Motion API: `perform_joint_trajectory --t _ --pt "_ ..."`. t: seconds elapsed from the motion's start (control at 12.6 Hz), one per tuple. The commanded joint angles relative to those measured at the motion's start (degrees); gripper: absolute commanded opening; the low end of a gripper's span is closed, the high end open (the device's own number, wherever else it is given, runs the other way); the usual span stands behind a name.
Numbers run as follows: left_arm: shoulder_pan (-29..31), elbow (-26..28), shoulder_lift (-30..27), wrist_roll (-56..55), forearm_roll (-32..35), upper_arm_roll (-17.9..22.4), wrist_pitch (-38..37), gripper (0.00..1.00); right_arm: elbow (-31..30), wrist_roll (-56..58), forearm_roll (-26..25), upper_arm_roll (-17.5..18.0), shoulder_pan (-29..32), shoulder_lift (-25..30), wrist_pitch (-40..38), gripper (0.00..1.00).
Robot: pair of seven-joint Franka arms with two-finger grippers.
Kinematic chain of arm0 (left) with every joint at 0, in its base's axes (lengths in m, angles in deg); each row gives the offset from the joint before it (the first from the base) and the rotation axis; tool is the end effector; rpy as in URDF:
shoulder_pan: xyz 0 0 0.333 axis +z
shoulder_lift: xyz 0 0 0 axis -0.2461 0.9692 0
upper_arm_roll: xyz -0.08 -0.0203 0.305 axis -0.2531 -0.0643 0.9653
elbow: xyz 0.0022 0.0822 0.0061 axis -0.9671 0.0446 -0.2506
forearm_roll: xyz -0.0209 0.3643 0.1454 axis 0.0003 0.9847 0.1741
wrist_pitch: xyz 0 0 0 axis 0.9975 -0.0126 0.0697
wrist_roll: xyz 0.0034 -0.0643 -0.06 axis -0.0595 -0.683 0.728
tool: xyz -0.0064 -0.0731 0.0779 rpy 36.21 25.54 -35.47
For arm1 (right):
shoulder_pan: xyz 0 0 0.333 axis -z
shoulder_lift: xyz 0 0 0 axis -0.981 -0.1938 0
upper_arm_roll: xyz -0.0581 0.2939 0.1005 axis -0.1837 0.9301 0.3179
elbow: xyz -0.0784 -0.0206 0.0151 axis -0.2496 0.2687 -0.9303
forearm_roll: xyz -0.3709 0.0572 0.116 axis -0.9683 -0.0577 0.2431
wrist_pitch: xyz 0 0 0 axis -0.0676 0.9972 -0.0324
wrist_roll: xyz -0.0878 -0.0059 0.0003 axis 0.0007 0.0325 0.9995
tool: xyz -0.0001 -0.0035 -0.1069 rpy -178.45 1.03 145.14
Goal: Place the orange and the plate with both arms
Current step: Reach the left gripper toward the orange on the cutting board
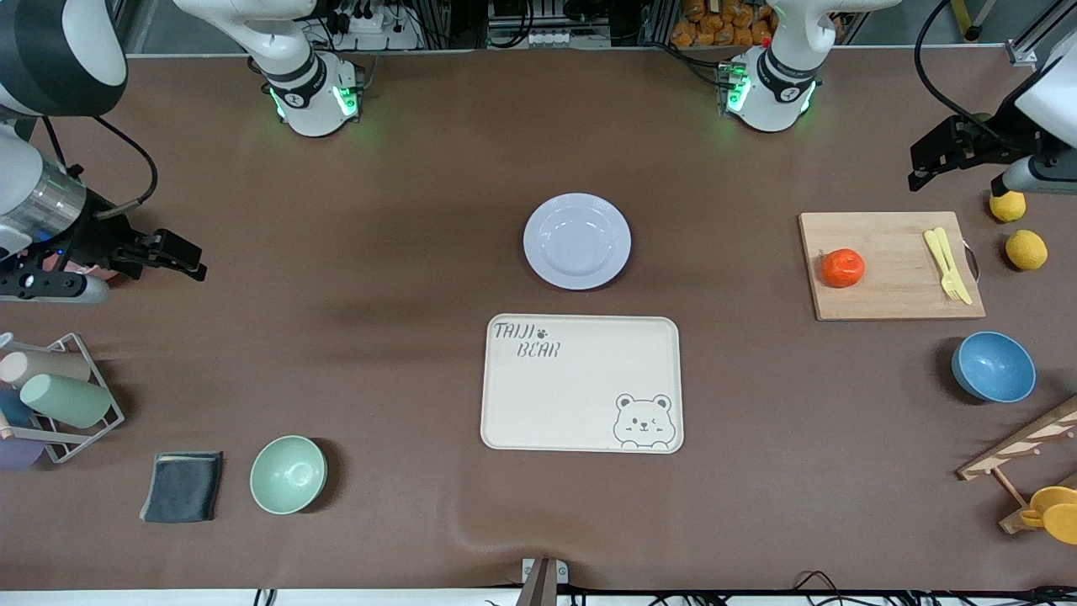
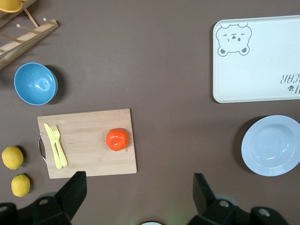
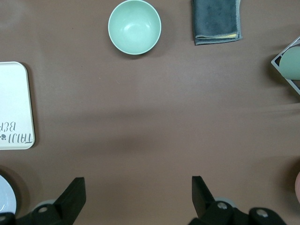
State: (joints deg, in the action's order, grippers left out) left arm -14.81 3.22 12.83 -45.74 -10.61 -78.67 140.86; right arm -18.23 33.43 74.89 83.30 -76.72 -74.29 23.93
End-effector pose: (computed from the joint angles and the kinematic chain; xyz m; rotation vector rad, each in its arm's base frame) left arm 0.5285 -0.0524 0.6597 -3.1328 0.1370 0.0262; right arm 0.5788 0.0275 0.5573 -3.0800 0.0958 -0.0099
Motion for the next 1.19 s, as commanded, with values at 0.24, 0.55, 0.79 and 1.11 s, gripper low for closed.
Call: perform_joint_trajectory --t 0.24,0.55,0.79,1.11 --pt "2.8 5.0 2.3 0.5 -0.1 0.0 -0.7 1.00 0.5 -0.2 -0.3 0.2 0.7 -0.2 -0.7 1.00" --pt "4.7 13.8 2.7 0.4 0.0 0.0 3.8 1.00 0.1 -0.2 -0.2 0.2 0.7 -0.4 -0.8 1.00" --pt "4.7 20.1 2.6 0.4 0.0 0.0 7.8 1.00 0.1 -0.2 1.6 0.2 0.7 -1.4 -0.7 1.00" --pt "6.4 27.2 2.2 0.4 0.1 0.0 15.1 1.00 0.1 -0.2 3.9 0.2 0.7 -1.7 -0.6 1.00"
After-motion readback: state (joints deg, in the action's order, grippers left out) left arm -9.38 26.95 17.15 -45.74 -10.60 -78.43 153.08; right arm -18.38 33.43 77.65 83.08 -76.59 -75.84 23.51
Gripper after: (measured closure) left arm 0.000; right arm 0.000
